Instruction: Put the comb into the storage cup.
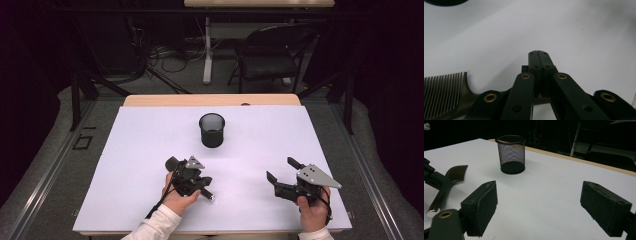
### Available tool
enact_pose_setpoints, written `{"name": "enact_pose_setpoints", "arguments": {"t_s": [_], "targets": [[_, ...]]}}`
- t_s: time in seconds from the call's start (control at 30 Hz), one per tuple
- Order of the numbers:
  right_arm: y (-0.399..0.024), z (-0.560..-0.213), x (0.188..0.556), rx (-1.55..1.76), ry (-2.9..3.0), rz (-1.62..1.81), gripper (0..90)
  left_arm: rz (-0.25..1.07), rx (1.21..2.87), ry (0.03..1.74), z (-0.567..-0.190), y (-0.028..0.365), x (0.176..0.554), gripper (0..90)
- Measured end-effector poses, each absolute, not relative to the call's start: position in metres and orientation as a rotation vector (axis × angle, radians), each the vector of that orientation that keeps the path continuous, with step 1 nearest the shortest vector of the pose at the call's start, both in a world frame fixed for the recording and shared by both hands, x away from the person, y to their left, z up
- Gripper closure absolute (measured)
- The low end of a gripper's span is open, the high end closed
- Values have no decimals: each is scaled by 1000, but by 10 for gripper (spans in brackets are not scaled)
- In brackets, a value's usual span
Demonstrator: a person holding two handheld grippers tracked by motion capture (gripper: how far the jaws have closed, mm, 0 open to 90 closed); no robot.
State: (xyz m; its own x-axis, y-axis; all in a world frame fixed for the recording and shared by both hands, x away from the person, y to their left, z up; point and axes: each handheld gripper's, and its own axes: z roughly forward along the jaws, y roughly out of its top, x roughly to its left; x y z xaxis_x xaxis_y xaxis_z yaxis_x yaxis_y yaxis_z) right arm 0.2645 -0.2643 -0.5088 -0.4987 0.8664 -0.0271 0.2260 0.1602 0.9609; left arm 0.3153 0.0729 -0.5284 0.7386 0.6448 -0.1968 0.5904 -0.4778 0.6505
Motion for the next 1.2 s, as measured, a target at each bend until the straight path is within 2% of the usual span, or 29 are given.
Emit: {"name": "enact_pose_setpoints", "arguments": {"t_s": [1.2], "targets": [[-265,-509,264,1040,1839,1366,144,74,2305,920,-549,64,311,900]]}}
